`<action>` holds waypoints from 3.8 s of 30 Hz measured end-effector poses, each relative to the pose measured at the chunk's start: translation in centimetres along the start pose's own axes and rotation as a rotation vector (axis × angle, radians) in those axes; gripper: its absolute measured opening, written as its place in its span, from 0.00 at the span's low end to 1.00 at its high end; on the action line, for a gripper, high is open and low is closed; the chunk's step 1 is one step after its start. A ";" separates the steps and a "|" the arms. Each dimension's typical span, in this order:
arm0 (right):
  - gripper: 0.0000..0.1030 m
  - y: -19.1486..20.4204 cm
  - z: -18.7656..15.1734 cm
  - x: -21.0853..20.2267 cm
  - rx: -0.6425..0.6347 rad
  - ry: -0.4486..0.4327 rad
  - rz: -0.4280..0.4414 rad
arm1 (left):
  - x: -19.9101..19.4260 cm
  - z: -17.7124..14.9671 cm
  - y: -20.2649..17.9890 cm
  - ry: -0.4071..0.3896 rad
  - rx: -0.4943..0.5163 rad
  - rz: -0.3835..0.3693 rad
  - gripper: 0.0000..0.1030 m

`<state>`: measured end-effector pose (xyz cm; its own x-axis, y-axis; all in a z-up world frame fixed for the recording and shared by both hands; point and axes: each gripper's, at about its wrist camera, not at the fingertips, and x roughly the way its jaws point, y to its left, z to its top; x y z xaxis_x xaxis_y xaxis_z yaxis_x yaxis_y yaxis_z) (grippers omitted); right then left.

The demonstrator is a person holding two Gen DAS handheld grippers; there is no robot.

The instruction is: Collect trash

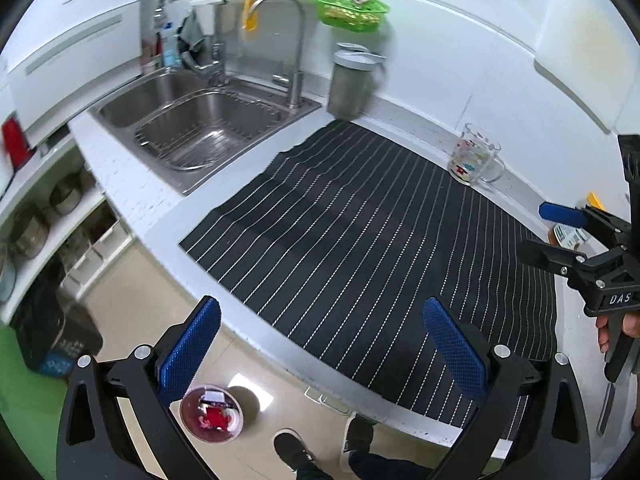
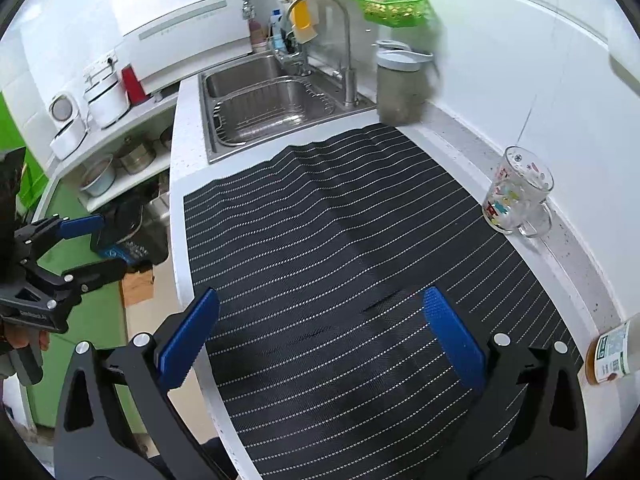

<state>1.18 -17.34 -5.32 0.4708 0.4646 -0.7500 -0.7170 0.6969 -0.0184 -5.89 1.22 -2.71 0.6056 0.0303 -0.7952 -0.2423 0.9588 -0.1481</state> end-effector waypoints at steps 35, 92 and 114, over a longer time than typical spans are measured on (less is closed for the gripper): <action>0.97 0.3 2.5 0.3 0.047 -0.042 -0.004 | 2.5 4.6 0.2 0.033 0.081 -0.024 0.94; 0.97 0.5 2.3 0.2 0.025 -0.038 -0.002 | 2.3 4.4 -0.5 0.042 0.095 0.025 0.94; 0.97 0.4 2.4 0.2 0.024 -0.038 -0.001 | 2.2 4.5 -0.2 0.053 0.093 0.007 0.94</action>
<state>2.17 -15.65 -3.91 0.4912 0.4843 -0.7240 -0.7041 0.7101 -0.0027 -1.08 2.32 -1.76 0.5628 0.0248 -0.8262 -0.1734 0.9809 -0.0887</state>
